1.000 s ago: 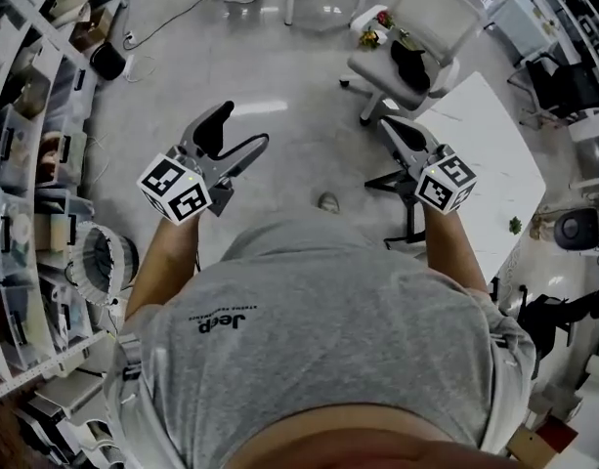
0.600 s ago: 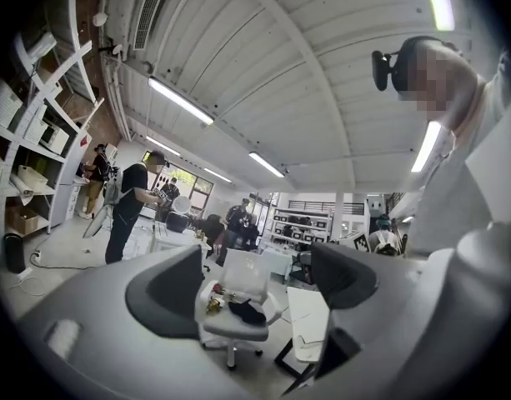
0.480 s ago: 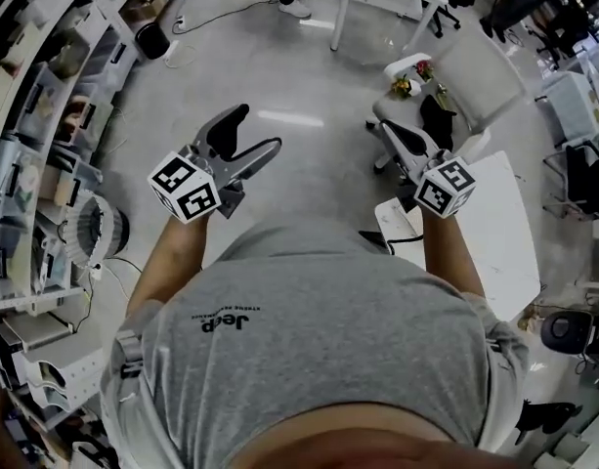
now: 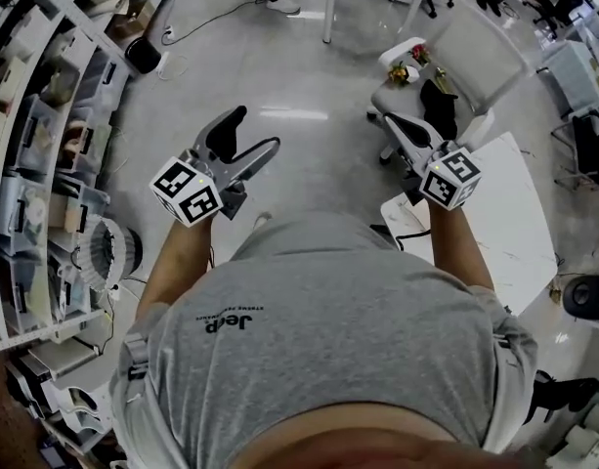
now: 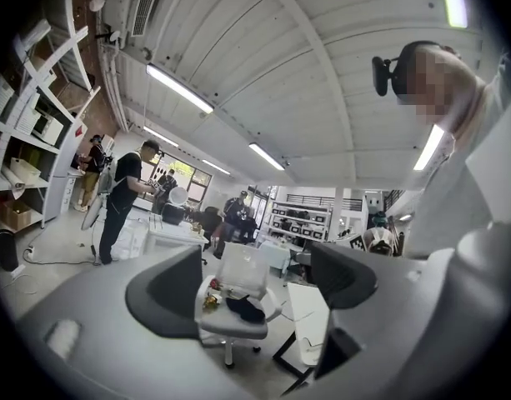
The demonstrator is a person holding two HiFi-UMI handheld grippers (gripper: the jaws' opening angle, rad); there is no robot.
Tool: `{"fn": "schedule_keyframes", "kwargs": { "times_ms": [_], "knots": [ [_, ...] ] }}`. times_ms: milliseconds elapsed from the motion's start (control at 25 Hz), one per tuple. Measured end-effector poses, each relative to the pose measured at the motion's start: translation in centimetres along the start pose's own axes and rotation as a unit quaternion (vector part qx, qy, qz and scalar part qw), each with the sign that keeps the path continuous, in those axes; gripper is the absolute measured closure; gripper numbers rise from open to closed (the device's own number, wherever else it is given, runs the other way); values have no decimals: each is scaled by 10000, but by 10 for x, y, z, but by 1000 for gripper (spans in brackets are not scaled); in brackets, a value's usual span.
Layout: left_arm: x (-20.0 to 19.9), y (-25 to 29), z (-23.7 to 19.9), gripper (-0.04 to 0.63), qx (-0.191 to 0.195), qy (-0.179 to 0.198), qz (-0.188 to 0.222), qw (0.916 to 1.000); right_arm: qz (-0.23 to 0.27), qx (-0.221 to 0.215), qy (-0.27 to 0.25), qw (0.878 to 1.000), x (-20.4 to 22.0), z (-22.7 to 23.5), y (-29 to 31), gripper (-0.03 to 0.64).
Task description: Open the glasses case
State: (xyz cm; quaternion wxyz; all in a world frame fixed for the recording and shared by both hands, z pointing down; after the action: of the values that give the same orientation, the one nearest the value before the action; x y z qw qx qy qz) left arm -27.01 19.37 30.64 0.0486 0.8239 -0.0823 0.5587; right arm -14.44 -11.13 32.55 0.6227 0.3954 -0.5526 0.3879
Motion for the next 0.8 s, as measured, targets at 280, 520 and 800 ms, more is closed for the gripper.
{"fn": "schedule_keyframes", "kwargs": {
  "times_ms": [280, 520, 800],
  "knots": [
    [-9, 37, -31, 156, 903, 53, -347, 9953, 115, 894, -54, 9959, -11, -7, -16, 612],
    [-17, 79, -38, 156, 1641, 265, -778, 9830, 202, 1762, 124, 9841, -8, -11, -41, 612],
    [11, 158, 0, 156, 2572, 349, -1440, 9549, 264, 2887, 344, 9564, 12, -14, -128, 612]
  ]
}}
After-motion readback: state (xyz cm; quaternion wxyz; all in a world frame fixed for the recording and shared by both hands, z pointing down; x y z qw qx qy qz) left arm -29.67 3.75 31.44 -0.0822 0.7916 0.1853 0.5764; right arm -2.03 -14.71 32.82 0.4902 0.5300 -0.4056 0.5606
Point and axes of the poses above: the fingertips, and each gripper's own axes: y forward along the fingers, z to its right, x out of its underside, the point moved 7 cm from there along -y, backward along the fingers, and after that the axes turned 6 degrees about -y, right-handed, at the moved point
